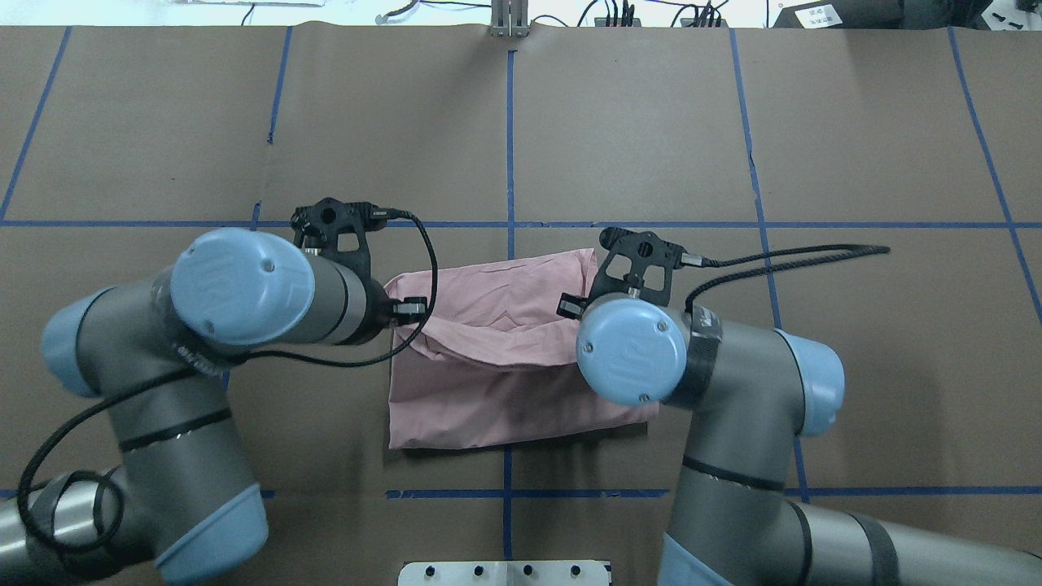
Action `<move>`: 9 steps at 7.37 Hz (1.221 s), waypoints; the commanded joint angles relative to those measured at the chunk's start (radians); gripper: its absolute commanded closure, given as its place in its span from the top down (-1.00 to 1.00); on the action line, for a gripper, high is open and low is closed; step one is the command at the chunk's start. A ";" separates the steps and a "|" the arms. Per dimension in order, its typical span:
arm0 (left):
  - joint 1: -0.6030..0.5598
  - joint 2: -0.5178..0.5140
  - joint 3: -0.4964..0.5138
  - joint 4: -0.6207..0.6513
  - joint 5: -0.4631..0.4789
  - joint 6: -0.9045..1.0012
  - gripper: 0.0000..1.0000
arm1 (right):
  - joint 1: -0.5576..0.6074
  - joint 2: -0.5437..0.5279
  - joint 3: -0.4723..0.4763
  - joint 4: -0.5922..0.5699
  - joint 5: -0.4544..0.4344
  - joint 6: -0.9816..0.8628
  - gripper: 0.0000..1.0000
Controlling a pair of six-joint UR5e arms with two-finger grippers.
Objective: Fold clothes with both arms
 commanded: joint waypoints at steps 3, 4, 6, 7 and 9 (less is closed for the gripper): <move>-0.235 -0.047 0.371 -0.346 -0.113 0.393 1.00 | 0.294 0.182 -0.552 0.352 0.317 -0.315 1.00; -0.235 -0.009 0.310 -0.346 -0.124 0.395 1.00 | 0.322 0.147 -0.496 0.352 0.361 -0.343 1.00; -0.237 0.080 0.178 -0.340 -0.131 0.398 1.00 | 0.350 0.006 -0.315 0.343 0.395 -0.413 1.00; -0.242 0.125 0.117 -0.336 -0.135 0.425 1.00 | 0.380 -0.047 -0.205 0.264 0.435 -0.491 1.00; -0.354 0.233 0.003 -0.266 -0.244 0.671 1.00 | 0.479 -0.204 0.021 0.129 0.516 -0.735 1.00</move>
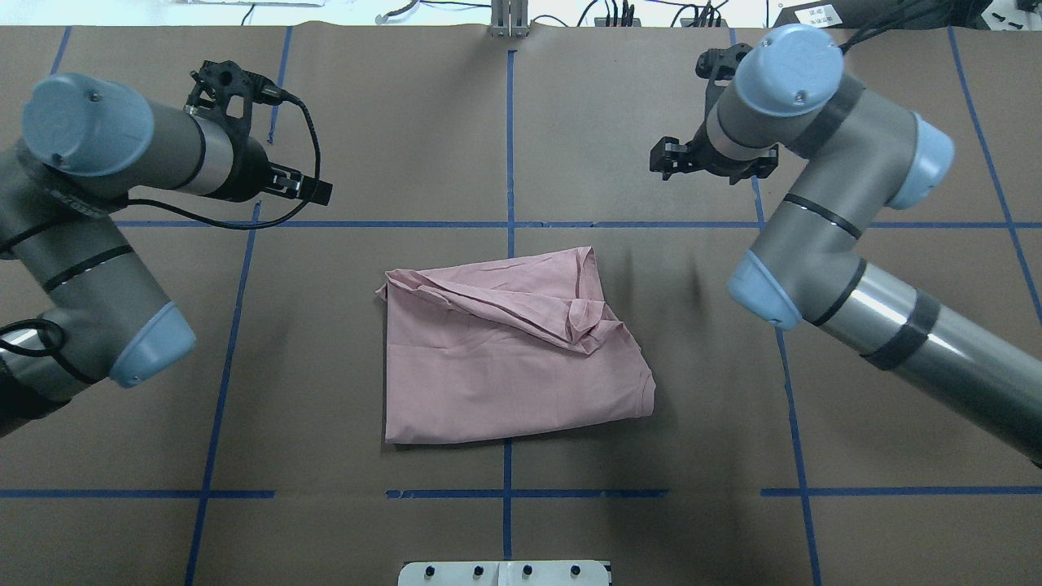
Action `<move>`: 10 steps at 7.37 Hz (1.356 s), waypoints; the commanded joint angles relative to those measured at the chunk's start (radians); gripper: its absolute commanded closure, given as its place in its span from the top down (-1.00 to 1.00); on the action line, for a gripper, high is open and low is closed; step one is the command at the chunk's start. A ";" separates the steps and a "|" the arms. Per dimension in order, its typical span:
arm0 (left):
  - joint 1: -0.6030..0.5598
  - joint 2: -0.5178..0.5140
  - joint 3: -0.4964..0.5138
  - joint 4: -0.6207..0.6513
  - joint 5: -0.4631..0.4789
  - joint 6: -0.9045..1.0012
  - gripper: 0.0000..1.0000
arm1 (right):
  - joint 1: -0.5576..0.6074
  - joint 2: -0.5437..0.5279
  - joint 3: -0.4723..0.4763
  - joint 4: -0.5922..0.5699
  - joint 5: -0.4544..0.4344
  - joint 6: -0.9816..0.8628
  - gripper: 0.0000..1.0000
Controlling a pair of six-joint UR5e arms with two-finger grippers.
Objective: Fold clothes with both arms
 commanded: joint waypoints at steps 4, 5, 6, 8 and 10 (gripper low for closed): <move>-0.496 0.339 -0.082 0.055 -0.248 0.781 1.00 | 0.502 -0.469 0.182 -0.070 0.285 -0.892 1.00; -0.577 0.384 -0.068 0.064 -0.309 0.850 1.00 | 0.613 -0.552 0.143 -0.068 0.338 -1.014 1.00; -0.636 0.419 -0.056 0.064 -0.349 0.851 1.00 | 0.682 -0.626 0.110 -0.062 0.357 -1.043 1.00; -0.652 0.475 0.057 0.063 -0.348 0.846 1.00 | 0.759 -0.707 0.014 -0.058 0.365 -1.058 1.00; -0.707 0.477 0.153 0.110 -0.458 0.848 1.00 | 0.788 -0.732 -0.027 -0.058 0.379 -1.060 1.00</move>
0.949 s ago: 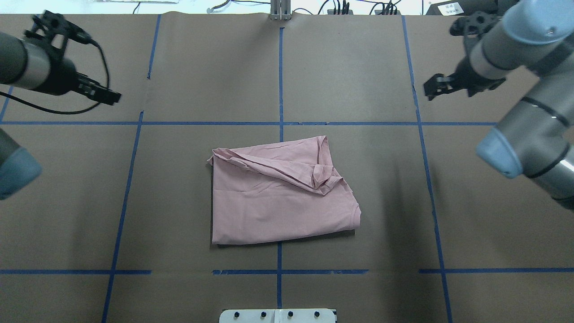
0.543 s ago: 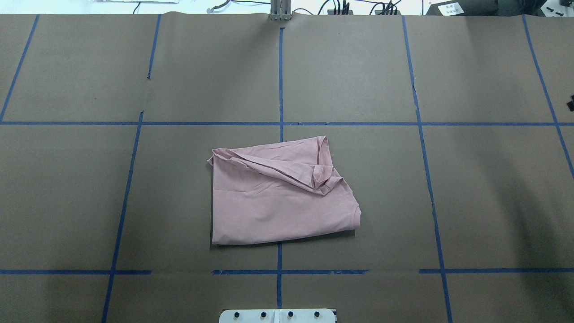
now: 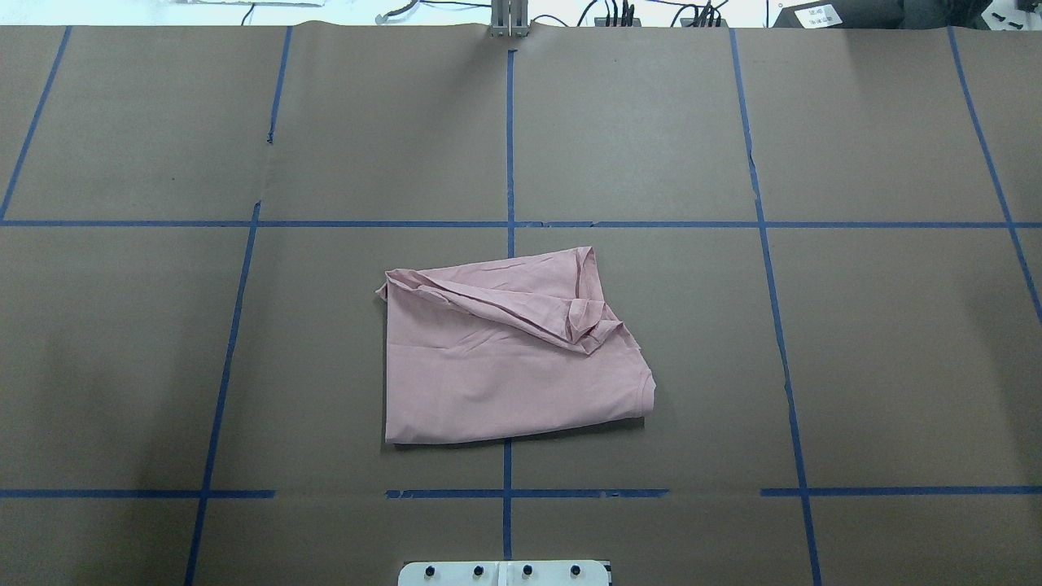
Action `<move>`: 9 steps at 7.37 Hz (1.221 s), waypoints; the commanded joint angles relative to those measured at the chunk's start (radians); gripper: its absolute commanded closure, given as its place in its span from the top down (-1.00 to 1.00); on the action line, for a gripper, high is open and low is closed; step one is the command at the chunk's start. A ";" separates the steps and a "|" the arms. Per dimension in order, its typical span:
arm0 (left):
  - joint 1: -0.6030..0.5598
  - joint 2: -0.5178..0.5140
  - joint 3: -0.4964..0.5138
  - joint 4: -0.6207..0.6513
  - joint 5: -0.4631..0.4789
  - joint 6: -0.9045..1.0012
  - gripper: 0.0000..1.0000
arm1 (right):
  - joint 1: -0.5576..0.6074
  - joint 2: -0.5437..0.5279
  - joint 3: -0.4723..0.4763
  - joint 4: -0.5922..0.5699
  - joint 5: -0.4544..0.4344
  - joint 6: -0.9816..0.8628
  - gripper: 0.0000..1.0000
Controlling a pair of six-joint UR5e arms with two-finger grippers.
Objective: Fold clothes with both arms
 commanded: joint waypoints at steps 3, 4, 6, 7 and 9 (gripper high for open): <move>-0.029 -0.006 0.014 0.241 -0.147 0.002 1.00 | 0.027 -0.009 0.034 -0.003 0.022 0.008 1.00; -0.031 0.003 0.001 0.241 -0.147 0.004 1.00 | 0.027 -0.015 0.070 -0.014 0.029 0.008 1.00; -0.043 0.002 0.003 0.238 -0.142 0.019 1.00 | 0.025 -0.011 0.079 -0.013 0.046 0.008 1.00; -0.087 0.005 0.003 0.239 -0.142 0.022 1.00 | 0.025 -0.011 0.081 -0.011 0.055 0.008 1.00; -0.152 0.006 0.003 0.236 -0.130 0.022 1.00 | 0.025 -0.012 0.075 -0.005 0.057 0.006 1.00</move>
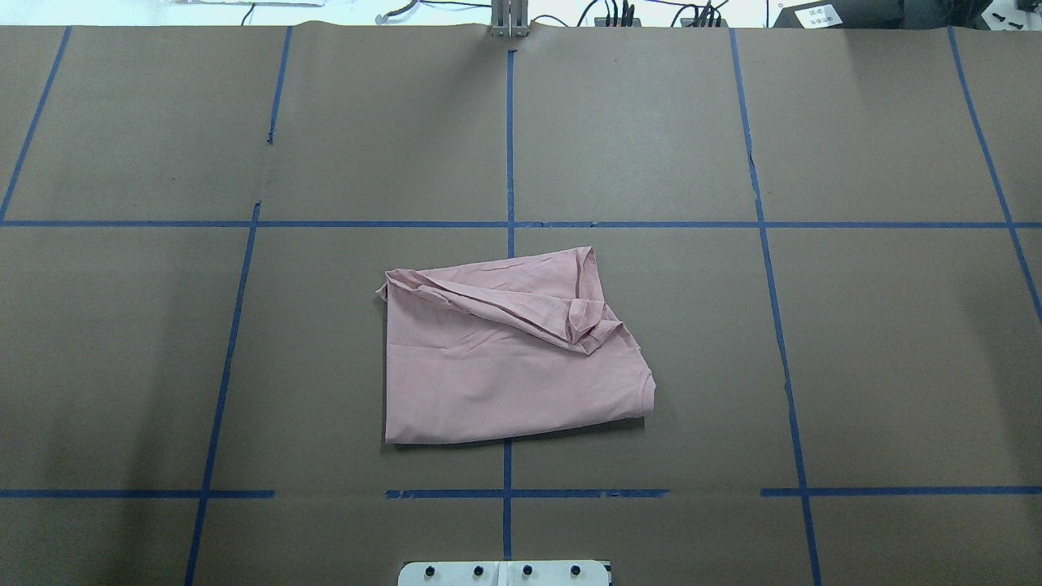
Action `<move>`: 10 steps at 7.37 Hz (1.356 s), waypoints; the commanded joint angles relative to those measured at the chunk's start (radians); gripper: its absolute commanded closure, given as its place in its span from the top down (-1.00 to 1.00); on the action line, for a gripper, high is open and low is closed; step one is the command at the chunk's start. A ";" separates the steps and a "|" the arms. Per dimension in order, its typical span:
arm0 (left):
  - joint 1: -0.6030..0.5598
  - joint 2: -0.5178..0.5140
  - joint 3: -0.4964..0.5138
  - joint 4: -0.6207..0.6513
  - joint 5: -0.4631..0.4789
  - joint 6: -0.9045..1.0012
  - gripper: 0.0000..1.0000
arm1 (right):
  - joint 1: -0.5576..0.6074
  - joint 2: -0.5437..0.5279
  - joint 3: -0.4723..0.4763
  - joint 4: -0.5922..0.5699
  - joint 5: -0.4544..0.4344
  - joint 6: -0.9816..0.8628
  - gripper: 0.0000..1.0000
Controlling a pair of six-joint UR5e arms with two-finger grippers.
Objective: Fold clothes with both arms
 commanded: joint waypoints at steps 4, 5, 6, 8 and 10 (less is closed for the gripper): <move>-0.031 -0.007 -0.004 0.001 0.105 -0.005 1.00 | 0.000 -0.003 -0.003 0.008 0.003 -0.003 1.00; -0.029 -0.004 -0.001 -0.002 0.101 -0.007 1.00 | 0.000 -0.003 -0.003 0.008 0.003 -0.001 1.00; -0.029 0.002 -0.001 -0.002 0.101 -0.005 1.00 | 0.000 -0.003 -0.003 0.008 0.003 -0.003 1.00; -0.025 0.007 0.021 -0.007 0.111 -0.002 1.00 | 0.000 -0.003 -0.002 0.008 0.003 -0.003 1.00; -0.026 0.010 0.022 -0.005 0.112 -0.005 1.00 | 0.000 -0.003 0.000 0.008 0.003 -0.001 1.00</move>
